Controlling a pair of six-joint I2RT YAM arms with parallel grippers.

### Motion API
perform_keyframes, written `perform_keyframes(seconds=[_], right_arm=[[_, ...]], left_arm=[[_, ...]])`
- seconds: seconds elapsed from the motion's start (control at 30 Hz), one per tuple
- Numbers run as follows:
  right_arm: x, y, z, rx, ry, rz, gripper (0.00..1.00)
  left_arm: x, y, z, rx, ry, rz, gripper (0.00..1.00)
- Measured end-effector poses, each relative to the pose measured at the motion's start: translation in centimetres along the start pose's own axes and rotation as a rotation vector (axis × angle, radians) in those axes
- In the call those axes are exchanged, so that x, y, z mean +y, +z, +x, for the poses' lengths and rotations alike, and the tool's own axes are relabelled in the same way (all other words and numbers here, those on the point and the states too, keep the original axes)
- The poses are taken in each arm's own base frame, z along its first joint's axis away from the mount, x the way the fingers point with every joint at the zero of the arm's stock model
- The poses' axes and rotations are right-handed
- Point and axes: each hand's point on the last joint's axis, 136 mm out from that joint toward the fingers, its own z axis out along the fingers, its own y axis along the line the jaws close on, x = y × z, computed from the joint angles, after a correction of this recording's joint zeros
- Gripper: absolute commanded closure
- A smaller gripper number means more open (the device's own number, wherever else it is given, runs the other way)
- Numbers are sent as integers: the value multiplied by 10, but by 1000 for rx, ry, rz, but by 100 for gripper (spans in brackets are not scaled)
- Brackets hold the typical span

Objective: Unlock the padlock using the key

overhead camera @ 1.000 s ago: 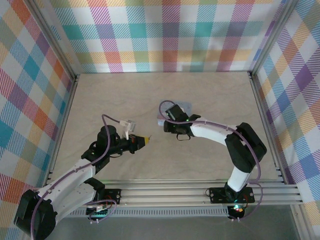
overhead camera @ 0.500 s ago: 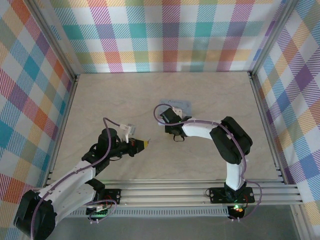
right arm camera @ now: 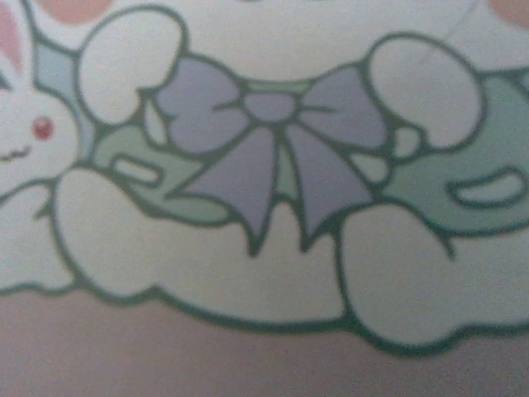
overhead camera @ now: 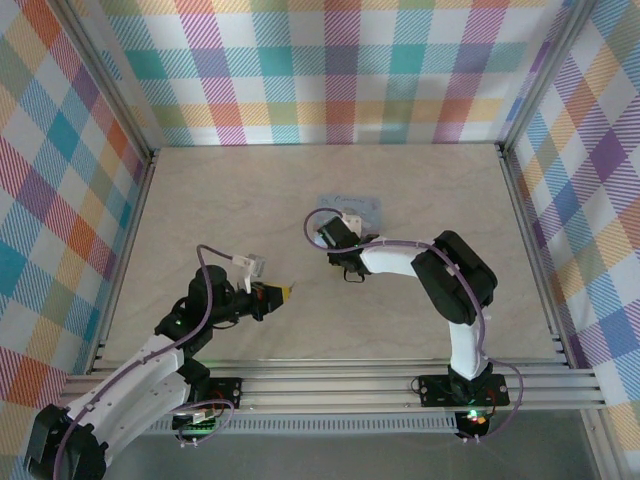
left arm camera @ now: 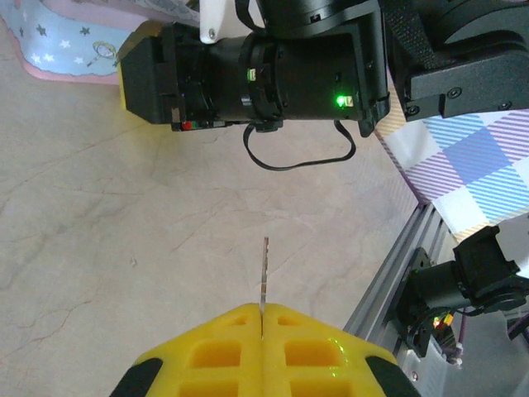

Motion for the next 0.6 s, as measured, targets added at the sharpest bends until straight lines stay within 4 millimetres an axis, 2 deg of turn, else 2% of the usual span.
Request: perform_keyframes(seconds=[0.17, 0.33, 0.43, 0.6], right_arm=[[-1, -2, 0, -9, -14, -7, 91], [-2, -21, -1, 13, -41, -35, 100], [2, -39, 0, 54, -53, -85, 100], [10, -65, 1, 162, -49, -168, 100]], left_arm=[[-1, -1, 0, -4, 3, 1, 100], [-2, -2, -2, -13, 25, 4, 100], [-1, 1, 0, -1, 46, 4, 100], [5, 19, 14, 68, 51, 3, 100]])
